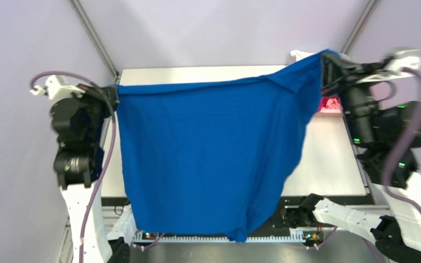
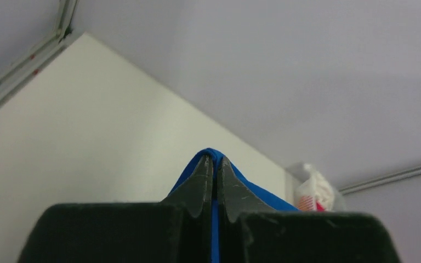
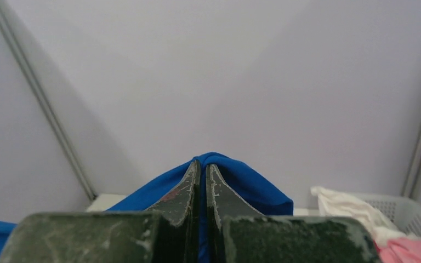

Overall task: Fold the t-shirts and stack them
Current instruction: Flatten out the tshirt

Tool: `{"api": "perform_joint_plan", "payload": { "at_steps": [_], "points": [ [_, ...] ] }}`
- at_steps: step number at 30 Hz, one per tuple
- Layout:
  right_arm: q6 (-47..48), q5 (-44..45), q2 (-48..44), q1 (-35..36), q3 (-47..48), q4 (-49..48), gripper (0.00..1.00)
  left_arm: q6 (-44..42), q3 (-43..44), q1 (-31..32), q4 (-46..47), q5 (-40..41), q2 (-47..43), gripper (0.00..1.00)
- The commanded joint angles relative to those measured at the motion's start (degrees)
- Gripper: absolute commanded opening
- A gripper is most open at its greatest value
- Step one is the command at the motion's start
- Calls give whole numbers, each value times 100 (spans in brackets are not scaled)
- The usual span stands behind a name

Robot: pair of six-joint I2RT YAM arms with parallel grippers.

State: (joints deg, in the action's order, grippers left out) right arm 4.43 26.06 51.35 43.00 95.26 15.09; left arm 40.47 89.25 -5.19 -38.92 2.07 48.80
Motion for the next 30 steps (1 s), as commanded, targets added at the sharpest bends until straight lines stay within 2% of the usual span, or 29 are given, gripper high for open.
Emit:
{"api": "perform_joint_plan", "payload": {
  "at_steps": [1, 4, 6, 9, 12, 16, 20, 24, 27, 28, 30],
  "points": [
    [290, 1525, -118, 24, -1564, -1543, 0, -240, -1183, -15, 894, 579, 300, 0],
    [485, 2155, 323, 18, -2293, -2285, 0, -324, -1845, -17, 1492, 894, 912, 0],
    [556, 2321, 808, -75, -2500, -2546, 0, -355, -1950, -10, 1709, 1067, 1540, 0],
    [221, 2116, 1718, -503, -2442, -2473, 0, -393, -1820, -10, 2023, 1216, 2586, 0],
    [-332, 1673, 2674, -1102, -2229, -2290, 0, -462, -1331, -15, 2149, 1238, 3627, 0],
    [-767, 1237, 3828, -1580, -1785, -2255, 0, -589, -278, -13, 2228, 1127, 5060, 0],
    [-750, 913, 5006, -1873, -1214, -2469, 0, -657, 1028, -17, 2019, 1010, 6444, 0],
    [-671, 697, 6258, -2117, -285, -2435, 0, -730, 2486, -21, 1790, 944, 7796, 0],
    [-811, 150, 7390, -2349, 698, -2315, 0, -702, 3673, -21, 1569, 1041, 8771, 1],
    [-903, -51, 7740, -2427, 1094, -2255, 0, -646, 4016, -23, 1479, 1091, 9035, 5],
    [-1152, -392, 8470, -2580, 2200, -2010, 8, -373, 4668, -29, 1312, 1108, 9429, 28]
  ]
}}
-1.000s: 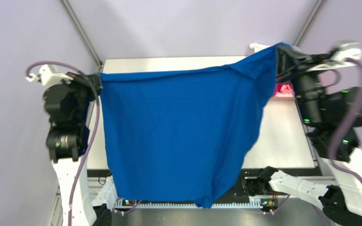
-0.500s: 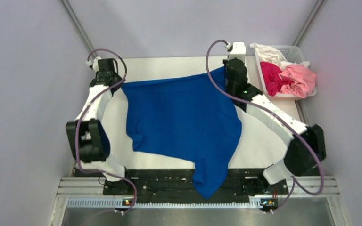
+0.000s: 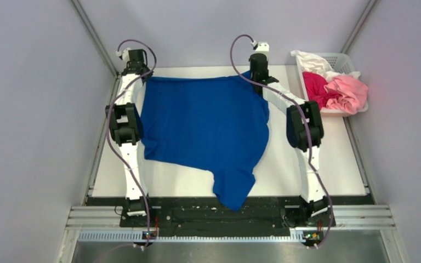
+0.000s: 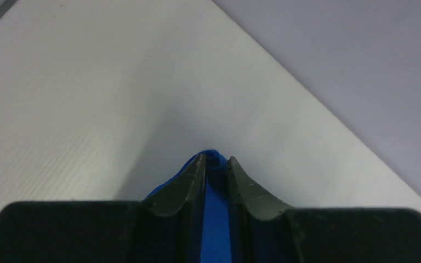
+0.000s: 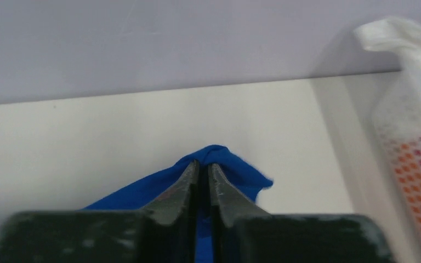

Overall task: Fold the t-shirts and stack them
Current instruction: Flatten out the tshirt

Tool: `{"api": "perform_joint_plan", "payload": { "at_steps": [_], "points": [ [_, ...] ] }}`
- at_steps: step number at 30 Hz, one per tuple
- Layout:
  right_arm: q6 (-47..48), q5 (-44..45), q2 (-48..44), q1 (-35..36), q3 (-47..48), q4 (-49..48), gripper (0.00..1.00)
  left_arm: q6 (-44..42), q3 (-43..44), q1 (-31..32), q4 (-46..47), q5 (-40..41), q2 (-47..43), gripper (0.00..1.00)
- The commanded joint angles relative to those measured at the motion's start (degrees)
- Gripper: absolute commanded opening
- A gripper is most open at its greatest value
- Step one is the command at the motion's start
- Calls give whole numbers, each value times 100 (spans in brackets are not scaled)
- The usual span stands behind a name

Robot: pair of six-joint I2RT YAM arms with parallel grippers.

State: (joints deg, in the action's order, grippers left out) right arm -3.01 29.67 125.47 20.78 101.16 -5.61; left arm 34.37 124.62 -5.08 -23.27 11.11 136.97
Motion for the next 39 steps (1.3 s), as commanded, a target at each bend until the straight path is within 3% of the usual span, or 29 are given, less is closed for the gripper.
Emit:
{"api": "perform_joint_plan", "payload": {
  "at_steps": [1, 2, 3, 4, 5, 8, 13, 19, 22, 26, 31, 34, 39],
  "points": [
    [-588, -897, 1385, -419, 2149, 204, 20, 309, 1272, -42, -234, 52, 675, 47],
    [-712, -1078, 1701, -477, 2681, 415, 44, 352, 1267, -42, -180, -181, 647, 84],
    [-840, -1266, 1957, -523, 3190, 781, 73, 335, 1167, -38, -93, -313, 559, 95],
    [-935, -1442, 2096, -567, 3609, 1154, 93, 295, 1029, -28, -33, -354, 401, 98],
    [-979, -1593, 2097, -573, 3776, 1454, 98, 254, 871, -28, -52, -337, 237, 98],
    [-1028, -1843, 1271, -571, 2827, 1521, 99, 182, 303, -28, -287, -318, -494, 98],
    [-1463, -1962, -1229, -561, -290, 1044, 99, -114, -1014, 166, -845, -511, -1878, 99],
    [-2630, -2747, -3601, -557, -3600, 1088, 99, -360, -3376, 995, -1371, -230, -3501, 99],
    [-3064, -2884, -4315, -556, -4669, 1210, 98, -408, -4195, 1393, -1214, -886, -3833, 99],
    [-3470, -2936, -4667, -551, -5352, 1356, 92, -232, -4887, 1519, -927, -1711, -3769, 99],
    [-3663, -2326, -4474, -565, -5404, 1519, 84, -121, -5142, 1500, -1313, -357, -3578, 99],
    [-3742, -2078, -4167, -569, -5224, 1643, 81, -268, -5431, 1347, -1277, 64, -3564, 99],
    [-3724, -2309, -3647, -562, -5078, 1707, 75, -18, -5775, 467, -1315, 349, -3522, 99]
  ]
}}
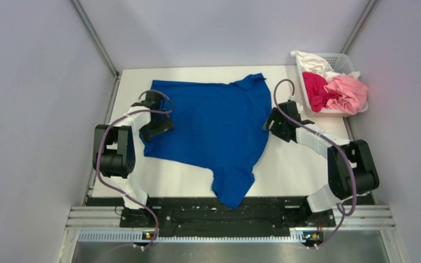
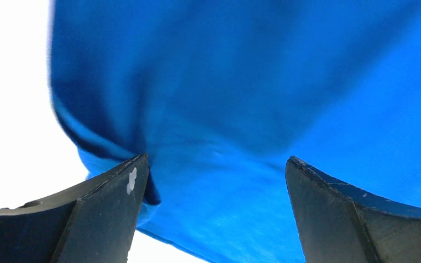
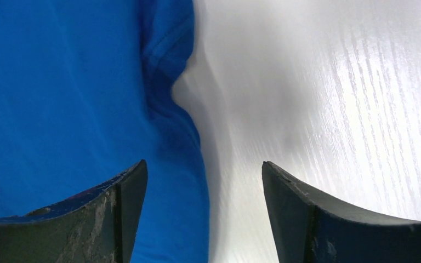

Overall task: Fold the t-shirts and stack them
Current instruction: Flatten out the tshirt

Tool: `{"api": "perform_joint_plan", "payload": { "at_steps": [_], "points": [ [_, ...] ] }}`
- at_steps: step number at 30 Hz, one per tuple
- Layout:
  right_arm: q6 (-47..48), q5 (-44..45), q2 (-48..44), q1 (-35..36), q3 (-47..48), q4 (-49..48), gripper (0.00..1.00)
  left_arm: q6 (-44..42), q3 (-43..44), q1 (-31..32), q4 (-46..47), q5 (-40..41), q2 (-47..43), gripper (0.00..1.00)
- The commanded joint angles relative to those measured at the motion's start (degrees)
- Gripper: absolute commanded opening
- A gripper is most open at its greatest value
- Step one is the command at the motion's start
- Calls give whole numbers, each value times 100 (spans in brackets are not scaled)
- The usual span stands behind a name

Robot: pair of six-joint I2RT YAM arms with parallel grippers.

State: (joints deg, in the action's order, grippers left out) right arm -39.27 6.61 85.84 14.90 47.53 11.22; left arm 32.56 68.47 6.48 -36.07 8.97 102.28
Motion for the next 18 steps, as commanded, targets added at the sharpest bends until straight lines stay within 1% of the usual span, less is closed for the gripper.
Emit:
{"api": "perform_joint_plan", "payload": {
  "at_steps": [1, 5, 8, 9, 10, 13, 15, 16, 18],
  "points": [
    [-32, -110, 345, 24, 267, -34, 75, 214, -162, -973, -101, 560, -62, 99],
    [301, -780, 303, 123, 158, -504, 75, 605, -157, -1849, -446, 811, -279, 99],
    [539, -1474, 374, 415, 208, -848, 75, 1002, -96, -2197, -739, 769, -511, 99],
    [623, -1623, 402, 529, 241, -929, 75, 1102, -69, -2195, -802, 707, -615, 99],
    [714, -1683, 440, 659, 312, -952, 76, 1097, -78, -2176, -757, 463, -744, 98],
    [1139, -1734, 555, 1022, 582, -852, 77, 1058, -221, -1960, -457, 17, -1192, 97],
    [1340, -1606, 640, 1243, 911, -532, 78, 1028, -243, -1727, -347, -58, -1394, 97],
    [1431, -1476, 677, 1339, 1090, -248, 79, 995, -203, -1600, -332, -105, -1444, 97],
    [1481, -1089, 679, 1421, 1272, -2, 81, 943, -112, -1326, -310, -188, -1472, 97]
  ]
}}
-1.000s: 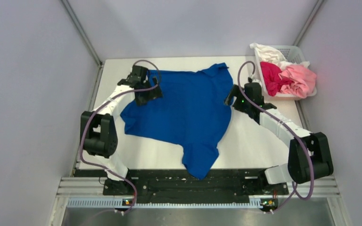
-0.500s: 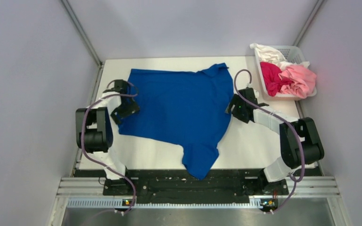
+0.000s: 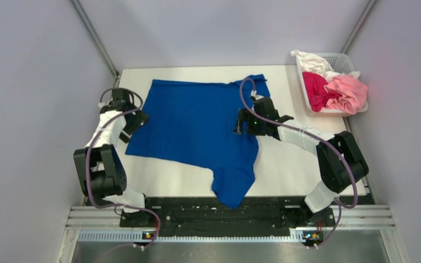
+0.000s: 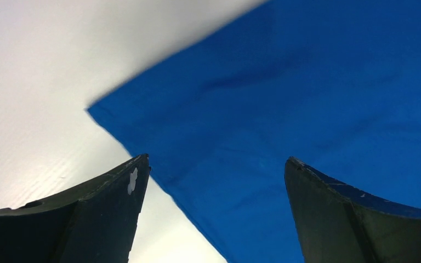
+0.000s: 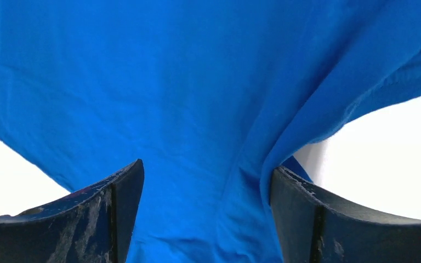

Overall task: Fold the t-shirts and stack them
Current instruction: Flatten out the tshirt

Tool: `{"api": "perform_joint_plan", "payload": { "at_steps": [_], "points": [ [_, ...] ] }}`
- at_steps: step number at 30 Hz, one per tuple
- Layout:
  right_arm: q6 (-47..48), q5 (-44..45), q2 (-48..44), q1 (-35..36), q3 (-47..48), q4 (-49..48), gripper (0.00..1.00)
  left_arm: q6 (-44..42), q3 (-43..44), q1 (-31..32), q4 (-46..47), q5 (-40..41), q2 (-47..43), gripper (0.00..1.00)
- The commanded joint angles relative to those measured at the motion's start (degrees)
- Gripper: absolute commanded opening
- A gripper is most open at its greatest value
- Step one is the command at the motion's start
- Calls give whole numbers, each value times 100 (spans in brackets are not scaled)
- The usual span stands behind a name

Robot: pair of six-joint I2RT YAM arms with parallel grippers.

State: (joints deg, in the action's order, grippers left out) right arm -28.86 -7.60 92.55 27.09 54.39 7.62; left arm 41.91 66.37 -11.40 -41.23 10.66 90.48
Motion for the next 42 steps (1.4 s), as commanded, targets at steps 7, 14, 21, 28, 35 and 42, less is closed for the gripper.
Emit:
{"api": "perform_joint_plan", "payload": {
  "at_steps": [7, 14, 21, 28, 35, 42],
  "points": [
    [-85, 1382, -484, -228, 200, 734, 86, -320, 186, 1113, 440, -637, 37, 97],
    [-338, 969, -858, -1455, -243, 465, 85, -475, 23, 1114, 457, -405, 437, 98],
    [-718, 832, 506, -1580, 661, 320, 66, -504, -64, 1113, 616, -580, 853, 98],
    [-975, 455, 1588, -1487, 1085, -200, 61, -548, -95, 1113, 591, -349, 1030, 98],
    [-999, -94, 1846, -1332, 952, -536, 18, -547, -69, 1113, 530, -116, 1203, 98],
    [-163, 1664, 1458, -1341, 1941, 1255, 0, -504, -51, 1113, 312, 258, 1116, 98]
  ]
}}
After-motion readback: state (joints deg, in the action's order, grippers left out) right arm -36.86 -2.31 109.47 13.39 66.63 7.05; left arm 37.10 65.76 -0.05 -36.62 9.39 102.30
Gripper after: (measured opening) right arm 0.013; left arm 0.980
